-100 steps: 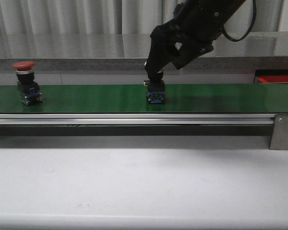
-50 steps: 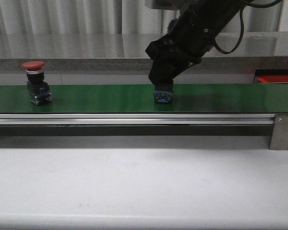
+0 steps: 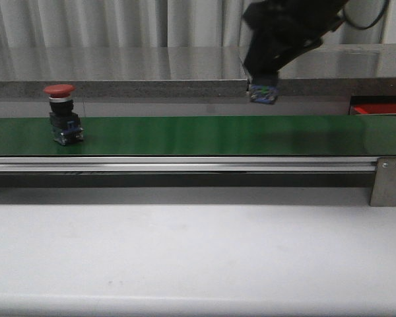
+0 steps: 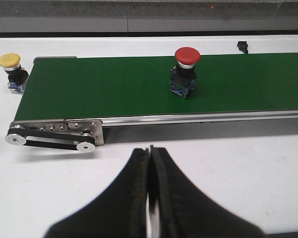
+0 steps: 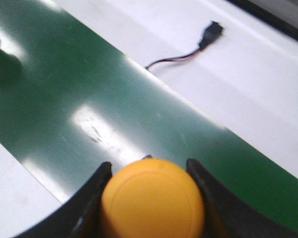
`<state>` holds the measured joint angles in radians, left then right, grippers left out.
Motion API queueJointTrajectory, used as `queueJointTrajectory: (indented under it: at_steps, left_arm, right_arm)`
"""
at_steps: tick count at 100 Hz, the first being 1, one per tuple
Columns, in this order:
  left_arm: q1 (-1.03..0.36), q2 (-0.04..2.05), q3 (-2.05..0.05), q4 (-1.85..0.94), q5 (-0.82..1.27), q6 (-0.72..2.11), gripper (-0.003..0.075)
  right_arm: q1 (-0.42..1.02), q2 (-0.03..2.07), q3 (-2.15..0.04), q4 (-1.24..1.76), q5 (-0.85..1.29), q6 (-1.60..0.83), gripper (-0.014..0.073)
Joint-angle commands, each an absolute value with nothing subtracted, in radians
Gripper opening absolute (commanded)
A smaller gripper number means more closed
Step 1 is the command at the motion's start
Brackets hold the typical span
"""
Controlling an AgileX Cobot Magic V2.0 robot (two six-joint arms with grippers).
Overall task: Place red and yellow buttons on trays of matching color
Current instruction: 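Carry the yellow button into the yellow tray and open the right gripper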
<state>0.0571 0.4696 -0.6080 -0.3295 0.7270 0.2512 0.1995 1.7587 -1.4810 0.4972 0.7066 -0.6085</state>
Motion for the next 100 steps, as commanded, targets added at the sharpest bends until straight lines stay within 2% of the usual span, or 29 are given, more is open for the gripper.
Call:
queueJointTrajectory:
  at_steps: [1,15,41,64,100]
  left_arm:
    - [0.049,0.473,-0.632,-0.352,0.661,0.249,-0.002]
    - [0.049,0.473,-0.632,-0.352,0.661,0.249,-0.002]
    - [0.049,0.473,-0.632,-0.352,0.661,0.249,-0.002]
    - [0.049,0.473,-0.632,-0.352,0.661,0.249,-0.002]
    - [0.049,0.473,-0.632,-0.352,0.661,0.249,-0.002]
  right_arm:
    - [0.131,1.643,-1.5,0.424,0.748,-0.55,0.0125]
    - [0.023,1.523,-1.401,0.295,0.786,-0.479,0.0111]
    - [-0.222,1.276,-1.076,0.281,0.688,-0.476,0.0111]
    - [-0.424,1.224,-0.874,0.376,0.61,-0.476,0.0111]
    - [-0.468,1.277,-0.712,0.454,0.395,-0.476,0.0111]
